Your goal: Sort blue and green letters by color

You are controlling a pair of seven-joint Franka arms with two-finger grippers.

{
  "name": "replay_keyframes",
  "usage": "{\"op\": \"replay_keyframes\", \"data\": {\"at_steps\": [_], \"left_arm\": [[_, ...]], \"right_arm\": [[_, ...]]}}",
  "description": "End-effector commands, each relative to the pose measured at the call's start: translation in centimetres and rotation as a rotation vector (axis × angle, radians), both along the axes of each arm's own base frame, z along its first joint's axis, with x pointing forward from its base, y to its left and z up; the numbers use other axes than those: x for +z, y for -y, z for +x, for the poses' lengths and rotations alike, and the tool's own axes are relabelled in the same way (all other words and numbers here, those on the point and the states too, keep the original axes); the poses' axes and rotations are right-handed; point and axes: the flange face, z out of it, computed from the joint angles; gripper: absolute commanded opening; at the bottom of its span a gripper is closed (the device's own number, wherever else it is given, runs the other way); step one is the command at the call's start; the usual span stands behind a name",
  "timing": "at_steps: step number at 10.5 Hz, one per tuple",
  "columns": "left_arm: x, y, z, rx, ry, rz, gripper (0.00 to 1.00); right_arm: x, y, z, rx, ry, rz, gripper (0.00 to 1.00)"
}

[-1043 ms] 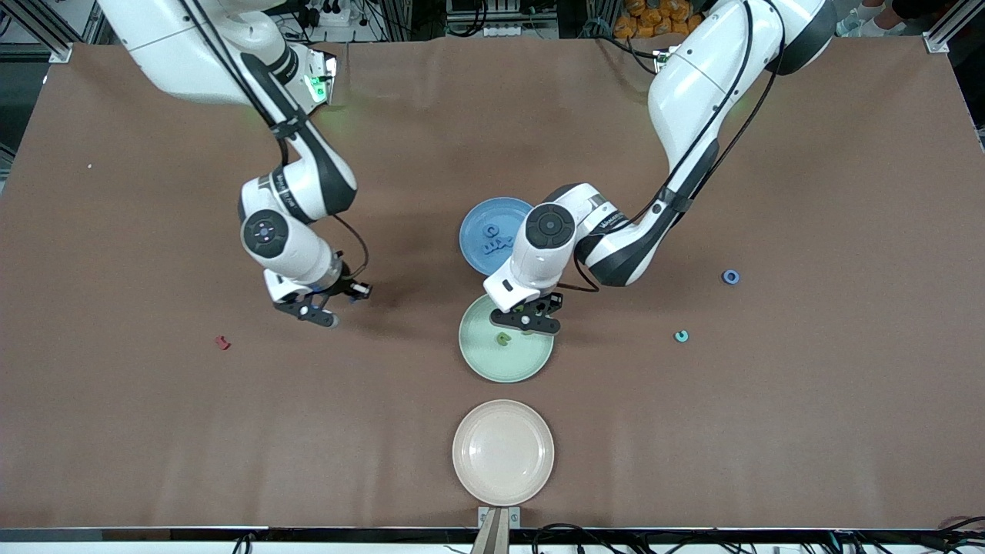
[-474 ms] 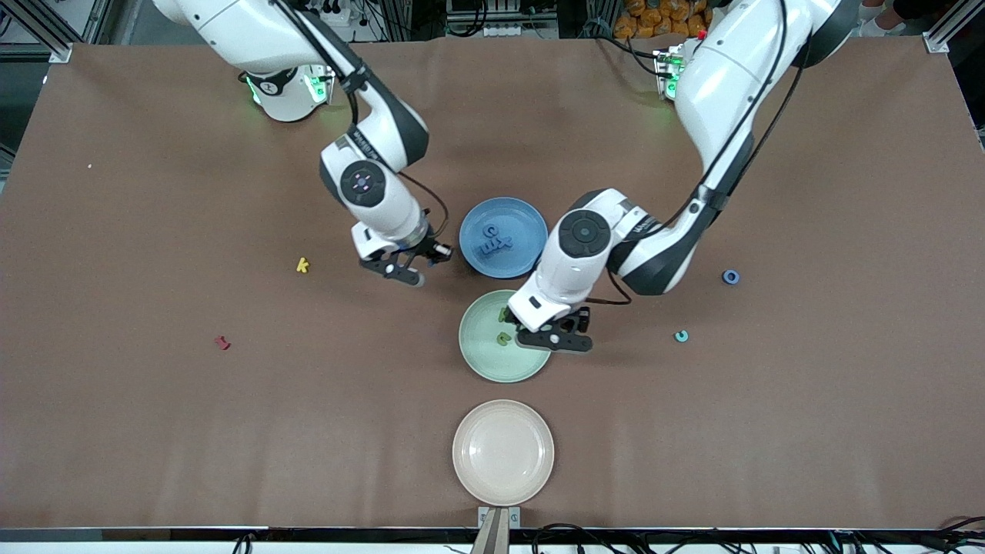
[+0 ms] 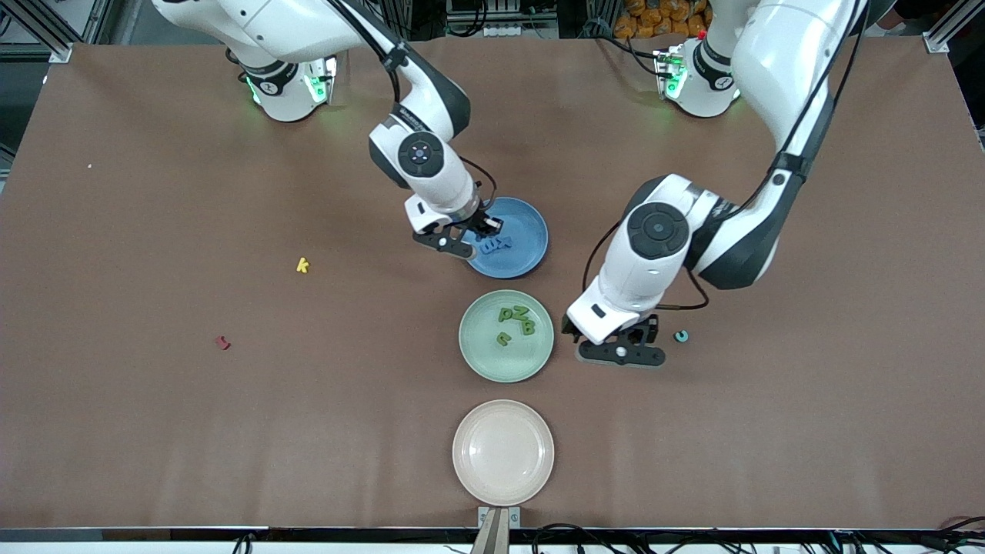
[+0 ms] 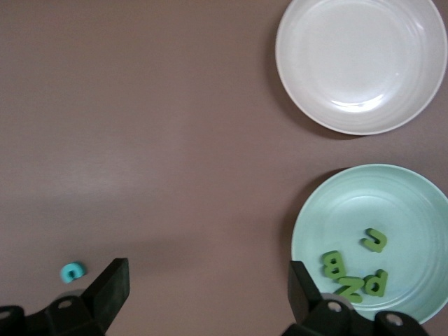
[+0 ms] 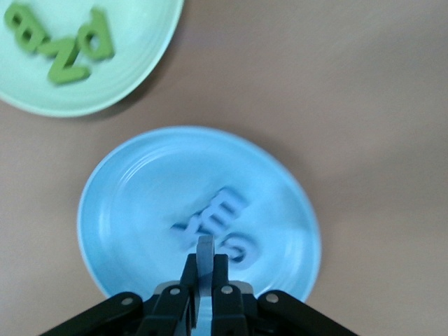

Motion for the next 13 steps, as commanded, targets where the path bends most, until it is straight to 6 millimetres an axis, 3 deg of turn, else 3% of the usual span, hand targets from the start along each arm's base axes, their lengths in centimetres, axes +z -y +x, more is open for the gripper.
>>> {"op": "replay_keyframes", "data": {"at_steps": [1, 4, 5, 7, 8, 9, 11, 13], "left_arm": [[5.0, -4.7, 0.2, 0.050, -0.006, 0.039, 1.00], [11.0, -9.8, 0.1, 0.131, 0.011, 0.072, 1.00], [12.7, -10.8, -0.3, 0.162, -0.007, 0.045, 1.00], [15.4, -13.6, -0.4, 0.222, -0.021, -0.013, 1.00], [16.5, -15.2, -0.5, 0.209, -0.027, -0.016, 1.00], [17.7, -15.9, -1.0, 0.174, -0.031, -0.019, 1.00], [20.4, -19.3, -1.6, 0.144, -0.034, -0.017, 1.00], [22.2, -22.5, -2.4, 0.107, -0.054, -0.026, 1.00]], "right_arm": [[-0.7, -2.8, -0.1, -0.061, -0.033, 0.011, 1.00], [-0.1, -1.0, 0.8, -0.045, -0.061, -0.043, 1.00], [0.8, 1.0, 2.3, -0.059, -0.066, -0.060, 1.00], [4.3, 7.3, 6.8, -0.080, -0.070, -0.108, 1.00], [5.0, 11.1, 9.0, -0.062, -0.066, -0.133, 1.00], [5.2, 14.9, 11.1, -0.052, -0.051, -0.163, 1.00], [5.1, 23.3, 15.2, -0.072, -0.014, -0.211, 1.00], [6.0, 31.4, 18.0, -0.077, 0.014, -0.234, 1.00]]}}
